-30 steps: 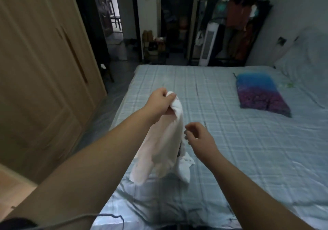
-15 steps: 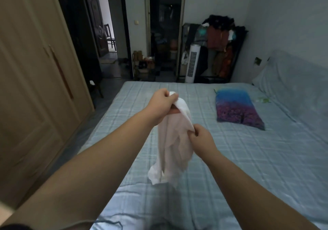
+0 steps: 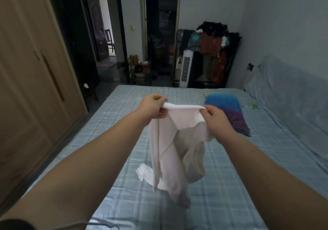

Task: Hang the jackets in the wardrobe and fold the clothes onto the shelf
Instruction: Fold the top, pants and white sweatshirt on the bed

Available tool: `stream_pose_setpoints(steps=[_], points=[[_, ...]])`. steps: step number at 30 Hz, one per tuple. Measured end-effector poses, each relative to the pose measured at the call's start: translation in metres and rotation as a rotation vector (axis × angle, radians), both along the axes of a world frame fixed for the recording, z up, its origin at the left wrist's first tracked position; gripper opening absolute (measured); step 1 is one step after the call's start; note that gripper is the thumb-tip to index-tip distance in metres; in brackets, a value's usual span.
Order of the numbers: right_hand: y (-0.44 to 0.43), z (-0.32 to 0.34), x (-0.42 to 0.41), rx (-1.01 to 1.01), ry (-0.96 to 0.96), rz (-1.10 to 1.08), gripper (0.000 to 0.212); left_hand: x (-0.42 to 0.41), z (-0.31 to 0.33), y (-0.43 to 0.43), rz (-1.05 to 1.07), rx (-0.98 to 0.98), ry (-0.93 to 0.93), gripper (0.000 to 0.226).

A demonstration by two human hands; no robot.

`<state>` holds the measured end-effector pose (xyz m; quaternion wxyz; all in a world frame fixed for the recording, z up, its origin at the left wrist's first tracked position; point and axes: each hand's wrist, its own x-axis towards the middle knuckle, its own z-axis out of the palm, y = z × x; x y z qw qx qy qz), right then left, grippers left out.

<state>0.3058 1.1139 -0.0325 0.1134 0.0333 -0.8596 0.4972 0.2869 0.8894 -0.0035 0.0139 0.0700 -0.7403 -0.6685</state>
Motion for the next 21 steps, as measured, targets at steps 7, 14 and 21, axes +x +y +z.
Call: stream_pose_setpoints(steps=[7,14,21], points=[[0.007,0.029,-0.003,-0.037,0.009,0.052,0.017,0.002,-0.020,0.022,-0.271,-0.269,-0.088,0.027],[0.000,0.038,-0.006,0.093,-0.040,0.127,0.021,0.014,-0.001,0.033,-0.428,-0.894,0.127,0.089],[-0.014,0.041,-0.003,-0.049,-0.085,0.120,0.021,0.009,-0.001,0.050,-0.453,-0.793,0.292,0.050]])
